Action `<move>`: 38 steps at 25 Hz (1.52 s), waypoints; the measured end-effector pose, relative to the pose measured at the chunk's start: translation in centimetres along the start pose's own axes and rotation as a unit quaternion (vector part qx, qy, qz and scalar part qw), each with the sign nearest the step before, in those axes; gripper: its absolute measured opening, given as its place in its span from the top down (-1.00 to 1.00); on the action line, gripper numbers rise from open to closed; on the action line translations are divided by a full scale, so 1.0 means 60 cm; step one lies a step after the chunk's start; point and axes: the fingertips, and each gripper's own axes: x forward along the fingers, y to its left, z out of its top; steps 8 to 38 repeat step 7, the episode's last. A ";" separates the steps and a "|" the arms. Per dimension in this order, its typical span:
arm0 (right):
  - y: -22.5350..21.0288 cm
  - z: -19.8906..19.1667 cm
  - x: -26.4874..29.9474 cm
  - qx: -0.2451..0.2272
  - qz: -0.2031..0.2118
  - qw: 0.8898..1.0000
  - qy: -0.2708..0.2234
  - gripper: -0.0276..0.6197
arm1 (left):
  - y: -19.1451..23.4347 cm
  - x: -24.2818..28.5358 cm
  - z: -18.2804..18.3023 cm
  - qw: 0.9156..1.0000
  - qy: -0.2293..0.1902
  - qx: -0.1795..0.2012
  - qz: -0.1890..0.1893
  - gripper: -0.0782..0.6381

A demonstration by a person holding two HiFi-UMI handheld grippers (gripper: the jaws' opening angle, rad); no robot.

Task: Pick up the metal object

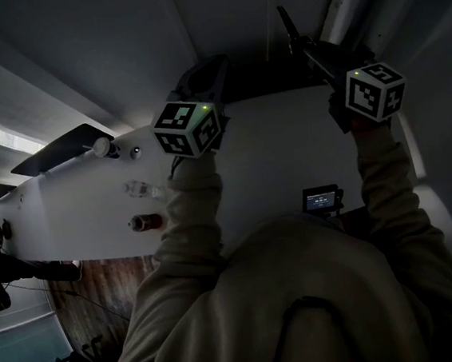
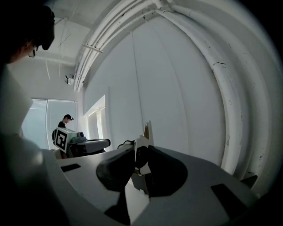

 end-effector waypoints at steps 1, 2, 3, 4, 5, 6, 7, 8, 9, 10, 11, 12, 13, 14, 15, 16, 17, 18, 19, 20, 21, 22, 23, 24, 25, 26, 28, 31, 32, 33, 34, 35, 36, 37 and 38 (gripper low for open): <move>0.001 0.000 0.001 -0.001 0.001 1.000 0.001 0.64 | 0.000 -0.001 0.000 1.000 0.000 0.000 0.001 0.77; 0.001 -0.001 0.001 -0.002 0.002 1.000 0.002 0.64 | 0.000 -0.002 0.000 1.000 0.000 0.000 0.001 0.77; 0.000 -0.001 0.000 -0.002 0.002 1.000 0.002 0.64 | 0.000 -0.002 0.000 1.000 0.000 -0.001 0.002 0.77; -0.001 -0.001 -0.001 -0.002 0.001 1.000 0.002 0.64 | 0.000 -0.001 0.000 1.000 -0.001 -0.002 0.002 0.77; -0.002 -0.001 -0.001 -0.002 0.001 1.000 0.003 0.64 | 0.000 -0.001 0.000 1.000 -0.001 -0.003 0.002 0.77; -0.003 -0.001 -0.002 -0.003 0.001 1.000 0.004 0.64 | 0.000 0.000 0.000 1.000 -0.001 -0.003 0.002 0.77; -0.004 -0.002 -0.003 -0.003 0.000 1.000 0.004 0.64 | -0.001 0.001 0.000 1.000 -0.002 -0.004 0.002 0.77; -0.004 -0.002 -0.003 -0.003 0.000 1.000 0.004 0.64 | -0.001 0.001 0.000 1.000 -0.002 -0.004 0.002 0.77; -0.004 -0.002 -0.003 -0.003 0.000 1.000 0.004 0.64 | -0.001 0.001 0.000 1.000 -0.002 -0.004 0.002 0.77; -0.004 -0.002 -0.003 -0.003 0.000 1.000 0.004 0.64 | -0.001 0.001 0.000 1.000 -0.002 -0.004 0.002 0.77; -0.004 -0.002 -0.003 -0.003 0.000 1.000 0.004 0.64 | -0.001 0.001 0.000 1.000 -0.002 -0.004 0.002 0.77; -0.004 -0.002 -0.003 -0.003 0.000 1.000 0.004 0.64 | -0.001 0.001 0.000 1.000 -0.002 -0.004 0.002 0.77; -0.004 -0.002 -0.003 -0.003 0.000 1.000 0.004 0.64 | -0.001 0.001 0.000 1.000 -0.002 -0.004 0.002 0.77; -0.004 -0.002 -0.003 -0.003 0.000 1.000 0.004 0.64 | -0.001 0.001 0.000 1.000 -0.002 -0.004 0.002 0.77; -0.004 -0.002 -0.003 -0.003 0.000 1.000 0.004 0.64 | -0.001 0.001 0.000 1.000 -0.002 -0.004 0.002 0.77; -0.004 -0.002 -0.003 -0.003 0.000 1.000 0.004 0.64 | -0.001 0.001 0.000 1.000 -0.002 -0.004 0.002 0.77; -0.004 -0.002 -0.003 -0.003 0.000 1.000 0.004 0.64 | -0.001 0.001 0.000 1.000 -0.002 -0.004 0.002 0.77; -0.004 -0.002 -0.003 -0.003 0.000 1.000 0.004 0.64 | -0.001 0.001 0.000 1.000 -0.002 -0.004 0.002 0.77; -0.004 -0.002 -0.003 -0.003 0.000 1.000 0.004 0.64 | -0.001 0.001 0.000 1.000 -0.002 -0.004 0.002 0.77; -0.004 -0.002 -0.003 -0.003 0.000 1.000 0.004 0.64 | -0.001 0.001 0.000 1.000 -0.002 -0.004 0.002 0.77; -0.004 -0.002 -0.003 -0.003 0.000 1.000 0.004 0.64 | -0.001 0.001 0.000 1.000 -0.002 -0.004 0.002 0.77; -0.004 -0.002 -0.003 -0.003 0.000 1.000 0.004 0.64 | -0.001 0.001 0.000 1.000 -0.002 -0.004 0.002 0.77; -0.004 -0.002 -0.003 -0.003 0.000 1.000 0.004 0.64 | -0.001 0.001 0.000 1.000 -0.002 -0.004 0.002 0.77; -0.004 -0.002 -0.003 -0.003 0.000 1.000 0.004 0.64 | -0.001 0.001 0.000 1.000 -0.002 -0.004 0.002 0.77; -0.004 -0.002 -0.003 -0.003 0.000 1.000 0.004 0.64 | -0.001 0.001 0.000 1.000 -0.002 -0.004 0.002 0.77; -0.004 -0.002 -0.003 -0.003 0.000 1.000 0.004 0.64 | -0.001 0.001 0.000 1.000 -0.002 -0.004 0.002 0.77; -0.004 -0.002 -0.003 -0.003 0.000 1.000 0.004 0.64 | -0.001 0.001 0.000 1.000 -0.002 -0.004 0.002 0.77; -0.004 -0.002 -0.003 -0.003 0.000 1.000 0.004 0.64 | -0.001 0.001 0.000 1.000 -0.002 -0.004 0.002 0.77; -0.004 -0.002 -0.003 -0.003 0.000 1.000 0.004 0.64 | -0.001 0.001 0.000 1.000 -0.002 -0.004 0.002 0.77; -0.004 -0.002 -0.003 -0.003 0.000 1.000 0.004 0.64 | -0.001 0.001 0.000 1.000 -0.002 -0.004 0.002 0.77; -0.004 -0.002 -0.003 -0.003 0.000 1.000 0.004 0.64 | -0.001 0.001 0.000 1.000 -0.002 -0.004 0.002 0.77; -0.004 -0.002 -0.003 -0.003 0.000 1.000 0.004 0.64 | -0.001 0.001 0.000 1.000 -0.002 -0.004 0.002 0.77; -0.004 -0.002 -0.003 -0.003 0.000 1.000 0.004 0.64 | -0.001 0.001 0.000 1.000 -0.002 -0.004 0.002 0.77; -0.004 -0.002 -0.003 -0.003 0.000 1.000 0.004 0.64 | -0.001 0.001 0.000 1.000 -0.002 -0.004 0.002 0.77; -0.004 -0.002 -0.003 -0.003 0.000 1.000 0.004 0.64 | -0.001 0.001 0.000 1.000 -0.002 -0.004 0.002 0.77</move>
